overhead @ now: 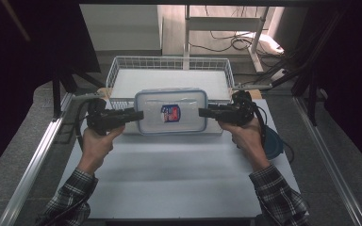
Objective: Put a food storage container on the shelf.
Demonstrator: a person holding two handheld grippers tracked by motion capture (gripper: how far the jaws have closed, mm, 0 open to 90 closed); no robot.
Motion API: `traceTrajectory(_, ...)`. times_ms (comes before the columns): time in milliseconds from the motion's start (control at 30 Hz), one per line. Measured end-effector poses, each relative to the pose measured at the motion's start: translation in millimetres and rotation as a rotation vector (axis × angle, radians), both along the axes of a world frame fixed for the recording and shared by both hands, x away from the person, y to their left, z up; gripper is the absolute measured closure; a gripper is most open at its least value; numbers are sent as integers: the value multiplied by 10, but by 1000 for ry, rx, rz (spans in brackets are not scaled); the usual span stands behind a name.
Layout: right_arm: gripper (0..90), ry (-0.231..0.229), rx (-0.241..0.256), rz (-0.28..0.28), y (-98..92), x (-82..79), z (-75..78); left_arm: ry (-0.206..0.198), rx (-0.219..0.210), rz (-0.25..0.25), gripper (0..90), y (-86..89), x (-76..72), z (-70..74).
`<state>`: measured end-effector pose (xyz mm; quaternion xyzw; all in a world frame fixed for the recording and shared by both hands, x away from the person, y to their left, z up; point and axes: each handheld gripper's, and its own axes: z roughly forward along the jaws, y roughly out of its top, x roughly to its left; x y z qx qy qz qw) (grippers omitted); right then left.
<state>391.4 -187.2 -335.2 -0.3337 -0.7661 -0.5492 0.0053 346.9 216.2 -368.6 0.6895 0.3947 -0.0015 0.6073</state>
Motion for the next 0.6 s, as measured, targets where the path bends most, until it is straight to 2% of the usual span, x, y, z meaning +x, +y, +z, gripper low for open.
traceTrajectory(300,540,-9,30,-5,35,230,201,-22,9,7,540,47,226,283)
traceTrajectory(600,538,-11,35,-26,117,487,450,-11,-7,10,539,119,526,494)
